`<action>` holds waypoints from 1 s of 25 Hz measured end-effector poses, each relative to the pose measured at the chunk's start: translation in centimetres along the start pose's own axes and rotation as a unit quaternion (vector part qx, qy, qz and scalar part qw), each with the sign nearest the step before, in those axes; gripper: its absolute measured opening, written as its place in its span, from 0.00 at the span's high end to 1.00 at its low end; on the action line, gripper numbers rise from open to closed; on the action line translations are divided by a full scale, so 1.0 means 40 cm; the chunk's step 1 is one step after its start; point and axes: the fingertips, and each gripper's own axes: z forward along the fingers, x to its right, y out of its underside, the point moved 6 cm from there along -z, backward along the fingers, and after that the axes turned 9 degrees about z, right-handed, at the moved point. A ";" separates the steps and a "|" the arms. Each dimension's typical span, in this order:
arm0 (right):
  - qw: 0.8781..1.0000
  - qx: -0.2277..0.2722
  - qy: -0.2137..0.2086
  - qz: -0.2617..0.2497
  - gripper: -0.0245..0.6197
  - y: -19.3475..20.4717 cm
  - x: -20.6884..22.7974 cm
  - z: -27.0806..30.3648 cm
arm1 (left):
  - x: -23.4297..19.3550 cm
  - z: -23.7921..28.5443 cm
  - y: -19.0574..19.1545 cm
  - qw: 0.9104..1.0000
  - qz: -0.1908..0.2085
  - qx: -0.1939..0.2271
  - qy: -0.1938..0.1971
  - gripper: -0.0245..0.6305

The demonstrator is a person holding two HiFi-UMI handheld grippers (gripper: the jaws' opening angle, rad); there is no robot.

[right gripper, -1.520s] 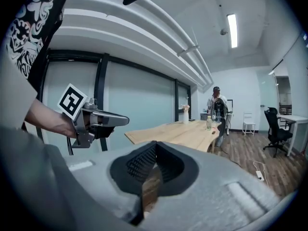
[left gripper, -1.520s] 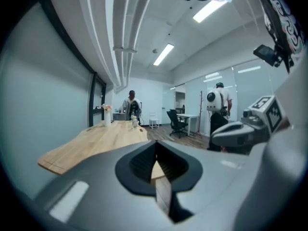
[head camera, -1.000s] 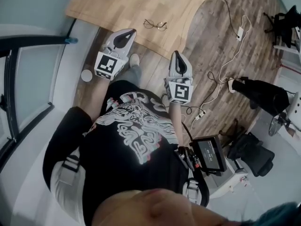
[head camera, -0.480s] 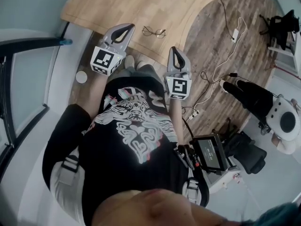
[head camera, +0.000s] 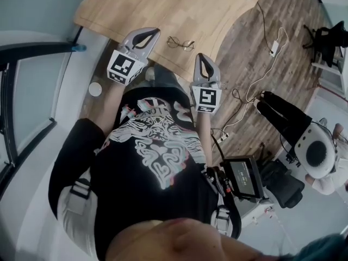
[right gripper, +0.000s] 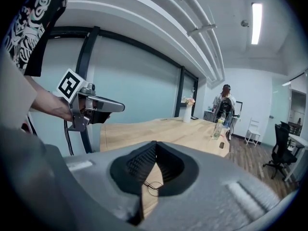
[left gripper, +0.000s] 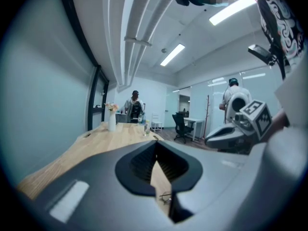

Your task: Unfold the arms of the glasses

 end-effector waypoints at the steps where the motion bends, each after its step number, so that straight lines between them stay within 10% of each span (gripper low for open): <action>1: 1.000 -0.002 -0.002 0.001 0.96 0.000 0.002 0.011 | -0.007 0.008 -0.001 1.000 0.001 -0.002 0.001 0.98; 25: 0.992 -0.107 -0.062 -0.012 0.96 0.118 0.065 0.181 | 0.009 0.209 0.139 0.990 0.011 -0.108 0.085 0.98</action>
